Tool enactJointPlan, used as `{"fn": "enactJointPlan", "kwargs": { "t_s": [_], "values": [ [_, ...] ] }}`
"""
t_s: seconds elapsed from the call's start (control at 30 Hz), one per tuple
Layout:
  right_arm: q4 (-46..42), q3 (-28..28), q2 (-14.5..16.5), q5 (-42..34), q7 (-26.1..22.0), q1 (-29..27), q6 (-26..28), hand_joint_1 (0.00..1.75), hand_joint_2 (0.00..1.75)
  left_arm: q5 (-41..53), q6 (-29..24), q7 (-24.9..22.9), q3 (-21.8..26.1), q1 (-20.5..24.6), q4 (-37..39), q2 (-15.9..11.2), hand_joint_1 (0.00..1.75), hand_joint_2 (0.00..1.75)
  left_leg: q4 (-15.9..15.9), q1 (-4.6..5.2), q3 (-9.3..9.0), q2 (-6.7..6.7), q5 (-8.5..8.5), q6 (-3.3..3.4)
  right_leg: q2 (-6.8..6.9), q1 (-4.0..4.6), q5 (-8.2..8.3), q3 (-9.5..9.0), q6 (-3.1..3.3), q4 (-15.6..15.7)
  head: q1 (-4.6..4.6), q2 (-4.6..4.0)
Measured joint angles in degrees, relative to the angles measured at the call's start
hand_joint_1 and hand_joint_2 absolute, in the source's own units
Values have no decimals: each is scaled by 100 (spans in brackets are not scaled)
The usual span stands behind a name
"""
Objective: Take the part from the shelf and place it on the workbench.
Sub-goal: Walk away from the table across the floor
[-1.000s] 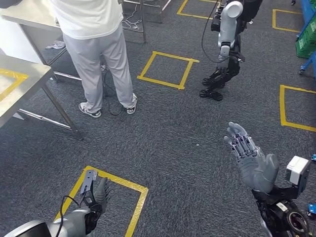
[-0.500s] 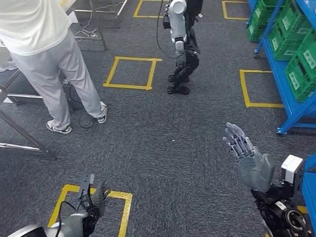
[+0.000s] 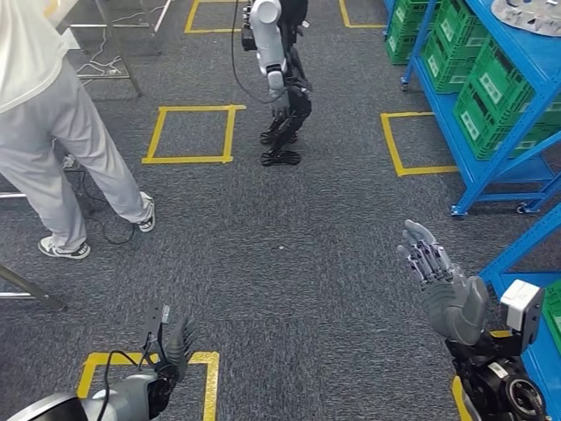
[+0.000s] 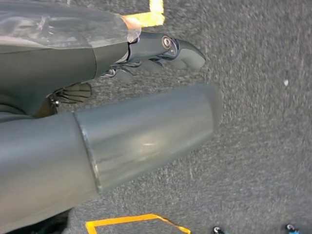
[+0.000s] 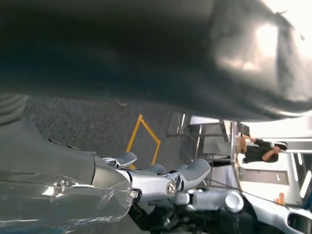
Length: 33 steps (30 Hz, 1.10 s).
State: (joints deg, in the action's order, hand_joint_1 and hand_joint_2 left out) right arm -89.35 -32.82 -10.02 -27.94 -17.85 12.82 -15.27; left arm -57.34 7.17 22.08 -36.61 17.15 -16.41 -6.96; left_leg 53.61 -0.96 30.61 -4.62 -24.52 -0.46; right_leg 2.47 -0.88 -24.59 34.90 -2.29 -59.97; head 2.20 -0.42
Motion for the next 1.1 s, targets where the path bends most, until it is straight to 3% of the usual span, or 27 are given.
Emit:
{"fn": "enactJointPlan", "kwargs": {
  "t_s": [0.07,0.13,0.17,0.23,0.3,0.37,0.4,0.43,0.5,0.53,0.6,0.67,0.73,0.8,0.87,0.9,0.93,0.97,1.03,1.1],
  "values": [
    [1,-3,1,17,-2,19,1,0,0,-5,-1,2,0,1,0,-8,0,0,19,34,-25,-111,-29,-58,129,41,71,-232,72,423,8,0],
    [1,-5,1,31,-1,19,6,0,0,2,-1,4,0,12,-1,-8,0,0,14,46,-49,-228,-39,-112,30,61,63,-240,173,446,32,0],
    [1,-4,1,35,-1,17,12,0,0,7,0,4,0,23,-1,-4,0,0,37,33,-62,-192,-73,-144,-38,59,74,-246,210,464,43,0],
    [0,-2,1,39,0,40,25,0,0,13,0,5,0,45,-2,-2,0,0,361,0,60,77,-299,-193,-159,39,104,-260,289,502,57,0],
    [1,-6,1,43,8,58,30,0,0,19,-5,3,0,36,-1,-14,0,0,1133,-10,440,360,-676,-203,-287,34,122,-247,336,511,95,0],
    [2,-18,1,41,20,54,27,0,0,27,-16,-2,0,10,1,-26,0,0,1745,-2,791,425,-841,-194,-441,43,129,-234,350,508,126,0],
    [3,-21,1,36,28,55,27,0,0,34,-25,-4,0,5,2,-28,0,0,1739,1,822,435,-749,-182,-523,47,132,-233,351,506,130,0],
    [4,-24,1,27,37,61,27,0,0,47,-34,-9,0,7,2,-30,0,0,1506,1,741,456,-557,-163,-604,49,135,-235,350,502,134,0],
    [4,-28,1,4,56,85,34,0,0,91,-57,-24,0,35,2,-34,0,0,689,-4,390,655,-130,-107,-750,54,139,-232,334,491,144,0],
    [5,-31,1,-5,66,105,43,0,0,115,-64,-34,0,51,2,-37,0,0,357,-11,248,765,-13,-90,-815,55,142,-220,315,481,143,0],
    [5,-31,-1,-21,74,138,63,0,0,153,-71,-57,0,78,1,-38,0,0,81,-4,132,864,21,-66,-940,37,158,-177,245,479,139,0],
    [6,-25,-5,-29,76,146,71,0,0,169,-78,-72,0,102,-2,-18,0,0,33,-5,106,729,37,-29,-1008,14,168,-126,167,482,142,0],
    [7,-18,-14,-37,75,166,73,0,0,174,-81,-74,0,124,-4,1,0,0,-15,-25,72,589,54,38,-759,31,9,21,116,217,106,0],
    [8,-17,-19,-43,75,188,75,0,0,174,-81,-74,0,121,-4,8,0,0,-28,-14,52,450,46,86,-415,31,-353,356,81,-509,54,0],
    [19,-19,-19,-46,78,181,83,0,0,174,-81,-75,0,102,-4,10,0,0,-25,0,45,306,32,93,-305,3,-590,676,46,-1192,37,0],
    [25,-19,-20,-49,77,176,90,0,0,173,-81,-75,0,97,-4,11,0,0,-22,3,39,237,22,86,-286,-7,-565,708,36,-1265,34,0],
    [31,-18,-21,-55,73,175,95,0,0,171,-82,-76,0,96,-4,14,0,0,-20,3,25,169,8,74,-259,-15,-434,614,32,-1094,33,0],
    [32,-17,-22,-60,65,177,91,0,0,167,-87,-77,0,99,-4,18,0,0,-19,3,2,106,-11,56,-190,-17,-231,411,38,-714,32,0],
    [39,-17,-22,-65,31,192,59,0,0,150,-111,-77,0,106,-4,22,0,0,-9,26,-46,-12,-55,8,107,30,35,-37,72,102,21,0],
    [55,-19,-21,-52,-2,212,13,0,0,125,-134,-76,0,108,-4,19,0,0,-3,69,-69,-134,-80,-48,267,84,58,-215,143,438,29,0]
  ]
}}
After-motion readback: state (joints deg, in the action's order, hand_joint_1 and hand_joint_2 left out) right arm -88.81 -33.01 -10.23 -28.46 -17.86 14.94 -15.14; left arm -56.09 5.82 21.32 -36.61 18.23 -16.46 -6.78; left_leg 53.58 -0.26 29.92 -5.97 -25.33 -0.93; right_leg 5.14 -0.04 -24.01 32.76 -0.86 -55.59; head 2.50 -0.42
